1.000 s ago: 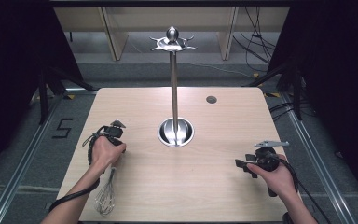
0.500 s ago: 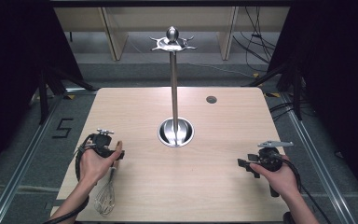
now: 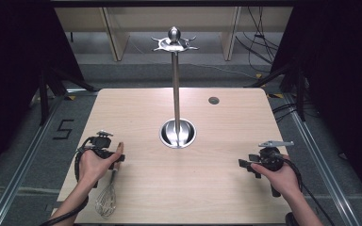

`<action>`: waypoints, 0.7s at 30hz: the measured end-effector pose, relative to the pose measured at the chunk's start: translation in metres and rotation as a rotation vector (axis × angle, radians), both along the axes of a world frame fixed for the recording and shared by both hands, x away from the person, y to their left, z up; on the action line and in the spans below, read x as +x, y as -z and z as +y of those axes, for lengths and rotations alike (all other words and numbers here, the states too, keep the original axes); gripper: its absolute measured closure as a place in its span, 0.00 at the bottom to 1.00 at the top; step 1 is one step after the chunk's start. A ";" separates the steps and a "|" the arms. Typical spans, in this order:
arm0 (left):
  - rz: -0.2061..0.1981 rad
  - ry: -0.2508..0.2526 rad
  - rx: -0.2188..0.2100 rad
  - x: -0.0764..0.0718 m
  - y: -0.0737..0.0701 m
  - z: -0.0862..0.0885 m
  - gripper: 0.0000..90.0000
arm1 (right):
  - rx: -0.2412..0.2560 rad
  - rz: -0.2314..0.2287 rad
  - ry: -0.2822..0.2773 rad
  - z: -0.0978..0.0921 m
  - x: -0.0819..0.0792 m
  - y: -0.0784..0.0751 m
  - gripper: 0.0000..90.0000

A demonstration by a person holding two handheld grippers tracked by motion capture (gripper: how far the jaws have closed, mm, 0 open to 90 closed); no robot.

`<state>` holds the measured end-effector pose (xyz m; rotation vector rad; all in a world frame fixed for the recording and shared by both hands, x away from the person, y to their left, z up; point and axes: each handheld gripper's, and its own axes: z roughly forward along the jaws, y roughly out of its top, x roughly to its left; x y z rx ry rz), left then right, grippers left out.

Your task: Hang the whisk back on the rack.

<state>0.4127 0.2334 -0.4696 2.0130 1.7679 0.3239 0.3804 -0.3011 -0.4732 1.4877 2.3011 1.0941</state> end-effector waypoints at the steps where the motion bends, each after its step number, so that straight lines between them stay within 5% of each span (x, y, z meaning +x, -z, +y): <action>1: -0.004 0.004 0.008 0.001 0.001 0.001 0.33 | -0.005 0.013 0.007 0.000 0.000 -0.001 0.48; 2: 0.002 0.008 0.006 0.002 0.001 0.002 0.33 | -0.028 0.013 0.005 -0.002 -0.001 0.000 0.48; 3: 0.011 0.014 0.011 0.003 0.000 0.002 0.33 | 0.000 0.036 0.022 0.000 -0.002 -0.002 0.48; 4: 0.006 0.016 0.002 0.004 0.001 0.003 0.33 | 0.015 -0.018 -0.002 -0.001 0.001 0.001 0.48; 6: 0.027 0.010 0.001 0.006 -0.001 0.003 0.33 | -0.003 0.031 0.025 0.000 -0.002 -0.002 0.48; 11: 0.076 -0.019 -0.040 0.008 -0.001 0.004 0.33 | -0.025 -0.005 0.018 0.004 -0.004 -0.004 0.48; 12: 0.076 -0.022 -0.040 0.009 -0.001 0.004 0.33 | -0.008 0.039 0.039 0.008 -0.007 -0.005 0.48; 18: 0.108 -0.005 0.038 0.007 -0.004 0.001 0.39 | -0.021 0.015 0.019 0.007 -0.006 -0.004 0.48; 21: 0.145 0.004 0.055 0.005 -0.002 -0.002 0.47 | -0.011 0.044 0.034 0.006 -0.007 -0.005 0.48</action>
